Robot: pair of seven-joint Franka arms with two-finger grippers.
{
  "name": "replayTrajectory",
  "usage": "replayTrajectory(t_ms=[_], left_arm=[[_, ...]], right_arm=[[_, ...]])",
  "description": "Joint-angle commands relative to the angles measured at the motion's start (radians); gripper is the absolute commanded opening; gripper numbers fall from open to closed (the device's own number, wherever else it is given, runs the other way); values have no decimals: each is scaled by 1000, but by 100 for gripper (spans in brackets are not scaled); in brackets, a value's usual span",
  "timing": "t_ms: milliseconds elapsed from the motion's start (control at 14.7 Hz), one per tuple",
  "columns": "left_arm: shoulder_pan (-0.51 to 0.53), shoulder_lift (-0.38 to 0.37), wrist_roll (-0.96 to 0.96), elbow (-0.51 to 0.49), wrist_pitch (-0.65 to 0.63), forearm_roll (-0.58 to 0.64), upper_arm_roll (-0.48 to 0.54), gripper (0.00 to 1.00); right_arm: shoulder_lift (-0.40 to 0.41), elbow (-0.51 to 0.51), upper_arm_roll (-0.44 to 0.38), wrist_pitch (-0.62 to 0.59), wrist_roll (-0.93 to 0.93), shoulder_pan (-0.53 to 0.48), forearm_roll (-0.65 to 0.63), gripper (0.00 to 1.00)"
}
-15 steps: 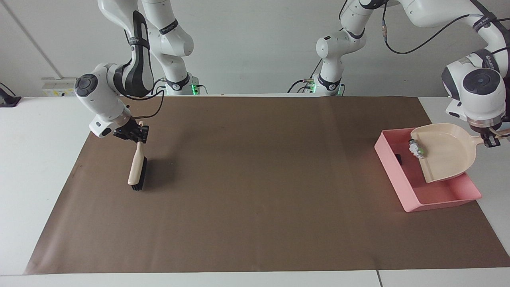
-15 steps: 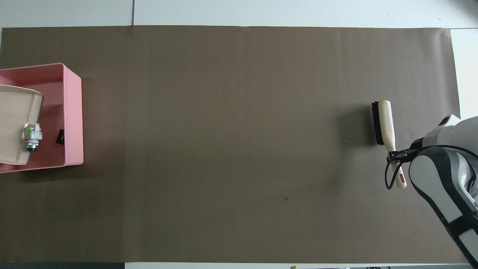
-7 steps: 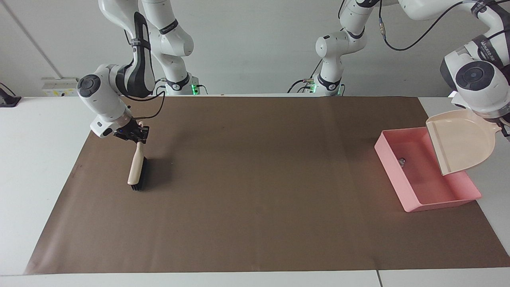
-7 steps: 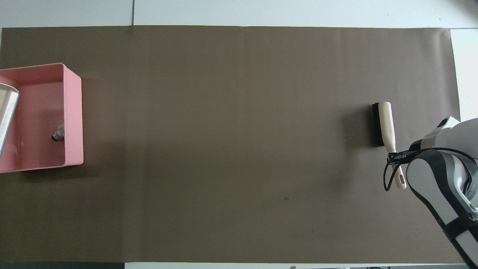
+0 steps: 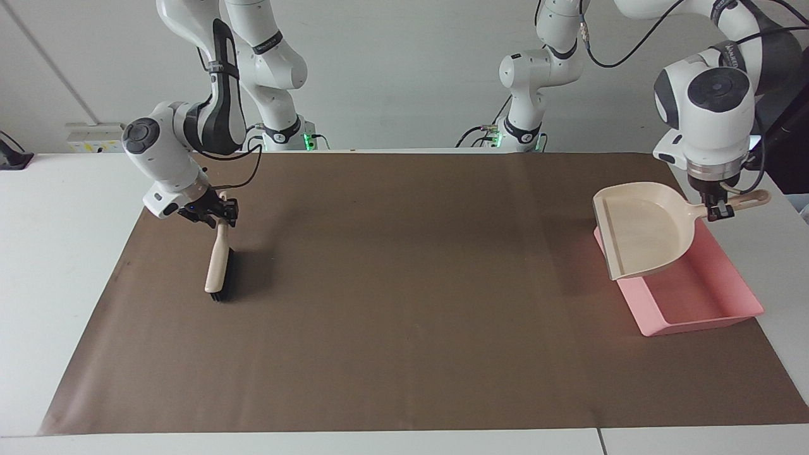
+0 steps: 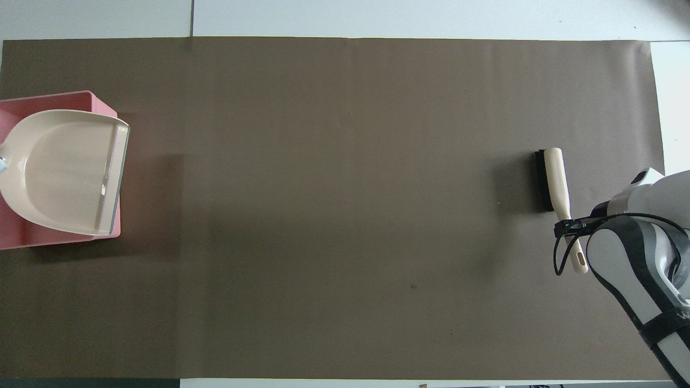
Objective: Clean e-waste and dump in bin
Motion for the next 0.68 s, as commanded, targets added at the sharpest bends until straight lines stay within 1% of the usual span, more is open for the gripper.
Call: replayTrajectory(t_ms=[0, 136, 273, 341, 409, 545, 614], left_arm=[[-91, -49, -107, -146, 77, -80, 12, 0], [-162, -57, -126, -220, 128, -94, 11, 0], [-210, -57, -214, -290, 149, -149, 11, 0], [-251, -57, -248, -324, 178, -153, 12, 0], [-268, -56, -280, -358, 209, -154, 11, 0], [-282, -53, -316, -410, 275, -166, 12, 0], [-285, -51, -322, -424, 296, -166, 12, 0]], right_arm=[[-10, 59, 11, -1, 28, -1, -24, 100], [-8, 143, 12, -13, 30, 7, -24, 100], [-2, 232, 17, -44, 45, 36, -24, 100], [-2, 266, 17, -64, 90, 42, -24, 100], [-5, 292, 17, -83, 149, 45, -26, 100], [-13, 373, 20, -168, 247, 50, -24, 100], [-10, 439, 20, -233, 275, 50, -24, 100]])
